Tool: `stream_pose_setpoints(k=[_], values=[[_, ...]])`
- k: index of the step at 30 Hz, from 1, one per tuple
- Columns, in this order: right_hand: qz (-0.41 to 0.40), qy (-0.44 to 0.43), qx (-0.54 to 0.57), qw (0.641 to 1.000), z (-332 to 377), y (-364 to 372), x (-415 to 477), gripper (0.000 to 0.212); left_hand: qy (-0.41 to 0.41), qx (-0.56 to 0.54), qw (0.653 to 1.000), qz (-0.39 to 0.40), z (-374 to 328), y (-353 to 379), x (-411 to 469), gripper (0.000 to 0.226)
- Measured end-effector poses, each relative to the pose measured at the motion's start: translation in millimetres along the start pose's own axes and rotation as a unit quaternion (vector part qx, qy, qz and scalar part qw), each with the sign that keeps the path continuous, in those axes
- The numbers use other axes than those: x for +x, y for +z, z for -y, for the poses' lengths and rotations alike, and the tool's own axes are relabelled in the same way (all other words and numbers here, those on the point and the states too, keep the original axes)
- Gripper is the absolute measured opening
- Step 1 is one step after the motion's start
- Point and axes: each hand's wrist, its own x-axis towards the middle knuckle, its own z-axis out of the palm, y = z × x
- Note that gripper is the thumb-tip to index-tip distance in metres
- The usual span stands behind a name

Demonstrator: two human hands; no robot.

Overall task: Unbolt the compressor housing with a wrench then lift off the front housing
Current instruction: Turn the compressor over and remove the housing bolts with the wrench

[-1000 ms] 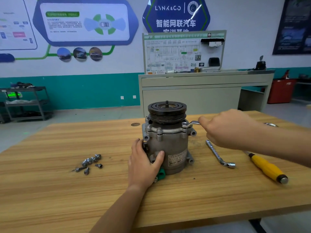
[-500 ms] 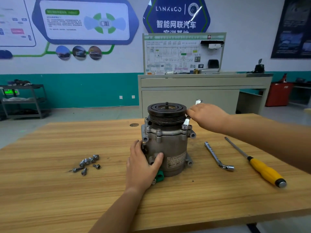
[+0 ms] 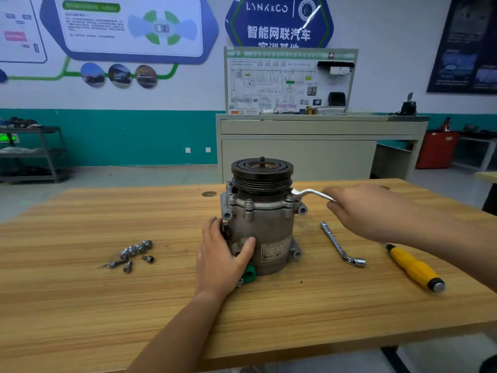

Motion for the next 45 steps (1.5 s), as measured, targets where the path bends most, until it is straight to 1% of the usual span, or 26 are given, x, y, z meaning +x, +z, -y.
stream_pose_setpoints(k=[2,5,8,10,14,17,20,22,25,27,29,31,32,33,36,38,41,45], values=[[0.026,0.004,-0.037,0.999,5.8,-1.1,2.4,0.021,0.0,0.0,1.0,-0.002,0.0,0.3,-0.1,0.088],[0.034,0.002,-0.111,0.993,16.1,-8.8,5.0,0.02,-0.002,0.0,1.0,-0.005,-0.6,0.8,0.4,0.091],[0.035,-0.035,-0.192,0.98,26.7,-19.3,2.2,0.023,-0.008,-0.007,1.0,0.002,-0.2,1.0,0.9,0.093],[0.039,-0.052,-0.228,0.972,31.2,-20.1,1.8,0.021,-0.007,-0.012,1.0,0.004,0.7,0.9,0.4,0.092],[0.056,-0.056,-0.245,0.966,16.9,-17.4,7.8,0.017,-0.008,-0.018,1.0,0.007,1.0,0.6,1.2,0.091],[0.037,-0.065,-0.267,0.961,-3.6,-21.4,24.4,0.015,-0.001,-0.023,1.0,0.007,1.0,-0.5,-0.2,0.09],[0.026,-0.08,-0.288,0.954,-7.5,-13.7,54.2,0.018,0.0,-0.023,1.0,0.008,2.3,0.4,1.0,0.085],[0.006,-0.102,-0.265,0.959,-1.1,1.1,73.0,0.023,-0.003,-0.024,1.0,0.009,2.9,0.5,1.2,0.09],[-0.053,-0.119,-0.212,0.969,0.2,18.2,85.7,0.031,-0.002,-0.027,1.0,0.007,2.1,0.0,0.6,0.095],[-0.072,-0.091,-0.164,0.98,-7.0,17.6,80.6,0.032,-0.003,-0.027,1.0,0.007,3.2,0.7,0.9,0.096],[-0.097,-0.047,-0.069,0.992,-13.4,12.0,65.6,0.035,0.001,-0.031,0.999,0.012,4.9,2.1,2.3,0.093],[-0.141,-0.013,0.047,0.989,-14.2,6.0,43.1,0.038,0.004,-0.035,0.999,0.015,5.3,2.8,3.4,0.091],[-0.163,-0.003,0.086,0.983,-13.6,2.7,30.4,0.038,0.002,-0.036,0.999,0.015,5.0,2.7,3.6,0.092],[-0.161,0.002,0.095,0.982,-12.0,-1.1,17.4,0.038,0.0,-0.036,0.999,0.014,4.7,2.6,3.5,0.094],[-0.072,0.004,0.056,0.996,-2.5,-9.1,-12.6,0.04,0.002,-0.041,0.999,0.006,4.0,2.6,2.4,0.093],[-0.024,0.001,0.018,1.0,6.6,-11.9,-20.3,0.046,0.003,-0.043,0.999,0.005,5.6,2.7,2.4,0.09],[-0.006,0.0,-0.073,0.997,17.7,-13.6,-18.3,0.05,0.005,-0.041,0.999,0.006,6.6,3.0,2.2,0.087],[0.01,-0.023,-0.193,0.981,35.8,-24.0,-19.6,0.049,-0.003,-0.043,0.999,0.0,4.6,3.1,2.3,0.094]])
